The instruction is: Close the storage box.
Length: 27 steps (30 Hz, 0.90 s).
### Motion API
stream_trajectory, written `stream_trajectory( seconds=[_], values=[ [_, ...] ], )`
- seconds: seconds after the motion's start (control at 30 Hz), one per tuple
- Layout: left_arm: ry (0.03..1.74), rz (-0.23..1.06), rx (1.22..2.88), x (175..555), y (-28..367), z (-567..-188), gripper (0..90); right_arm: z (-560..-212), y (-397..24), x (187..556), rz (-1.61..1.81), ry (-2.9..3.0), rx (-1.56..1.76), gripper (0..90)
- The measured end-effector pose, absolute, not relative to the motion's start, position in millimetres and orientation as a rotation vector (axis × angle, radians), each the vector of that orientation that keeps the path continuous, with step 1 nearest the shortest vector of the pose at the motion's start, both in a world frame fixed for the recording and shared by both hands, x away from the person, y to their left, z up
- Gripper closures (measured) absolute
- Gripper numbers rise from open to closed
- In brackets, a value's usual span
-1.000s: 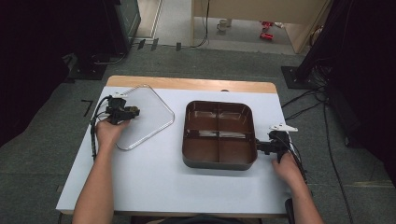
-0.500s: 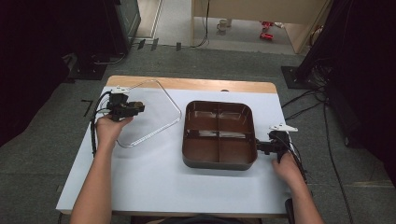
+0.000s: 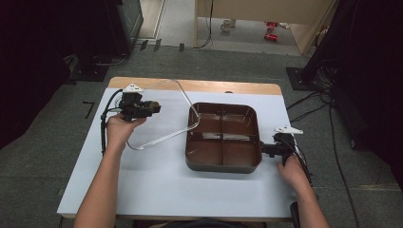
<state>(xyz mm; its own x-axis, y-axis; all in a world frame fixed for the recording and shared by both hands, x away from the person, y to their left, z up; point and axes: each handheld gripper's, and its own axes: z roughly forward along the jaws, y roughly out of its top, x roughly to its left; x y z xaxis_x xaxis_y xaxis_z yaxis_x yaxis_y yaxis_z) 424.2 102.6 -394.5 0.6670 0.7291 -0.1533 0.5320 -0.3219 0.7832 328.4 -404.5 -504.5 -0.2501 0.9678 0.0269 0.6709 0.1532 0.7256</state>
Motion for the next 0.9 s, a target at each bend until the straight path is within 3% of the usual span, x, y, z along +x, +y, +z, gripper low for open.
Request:
stream_trajectory(
  seconds=[0.9],
  values=[
    [0.753, 0.16, 2.085, 409.1, 18.4, -401.8, 59.5, -504.5, -404.6, 328.4, 0.879, 1.988, 1.556, 11.2]
  ],
)
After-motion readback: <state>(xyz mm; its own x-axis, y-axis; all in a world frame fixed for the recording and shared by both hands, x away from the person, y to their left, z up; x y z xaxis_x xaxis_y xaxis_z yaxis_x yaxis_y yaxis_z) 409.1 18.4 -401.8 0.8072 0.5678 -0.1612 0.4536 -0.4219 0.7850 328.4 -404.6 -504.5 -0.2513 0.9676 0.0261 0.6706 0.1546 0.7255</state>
